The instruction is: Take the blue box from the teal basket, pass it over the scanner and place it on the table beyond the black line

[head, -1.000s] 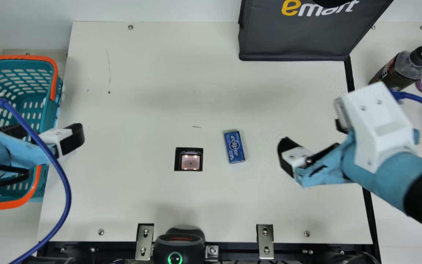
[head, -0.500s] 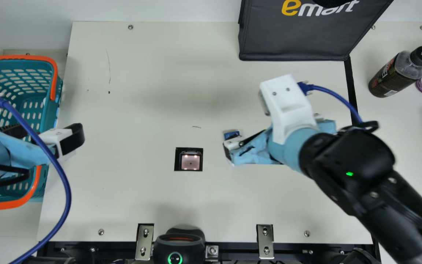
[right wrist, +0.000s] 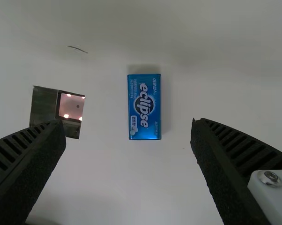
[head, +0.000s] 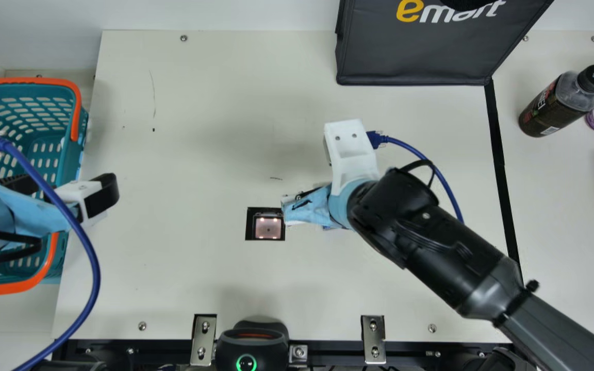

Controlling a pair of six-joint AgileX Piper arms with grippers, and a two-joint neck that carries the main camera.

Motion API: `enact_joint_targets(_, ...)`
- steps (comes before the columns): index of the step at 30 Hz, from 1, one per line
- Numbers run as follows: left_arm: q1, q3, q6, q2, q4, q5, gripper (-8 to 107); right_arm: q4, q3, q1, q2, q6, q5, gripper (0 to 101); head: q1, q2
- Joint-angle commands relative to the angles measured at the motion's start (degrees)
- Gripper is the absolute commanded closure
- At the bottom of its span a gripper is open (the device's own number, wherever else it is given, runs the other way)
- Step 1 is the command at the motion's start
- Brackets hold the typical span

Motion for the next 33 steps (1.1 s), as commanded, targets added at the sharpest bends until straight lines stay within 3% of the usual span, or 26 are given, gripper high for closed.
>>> enact_joint_targets(1,0.0,0.0,0.0,0.0,0.0,0.0,9,0.3,0.4,0.0,1.2,0.4,-0.6,6,-1.7,0.0)
enact_joint_targets(20,0.0,0.0,0.0,0.0,0.0,0.0,9,0.7,4.0,-2.2,9.5,-1.7,-7.3,6,-1.7,0.0)
enact_joint_targets(33,0.0,0.0,0.0,0.0,0.0,0.0,9,1.1,4.7,-3.6,12.7,-3.4,-9.5,6,-1.7,0.0)
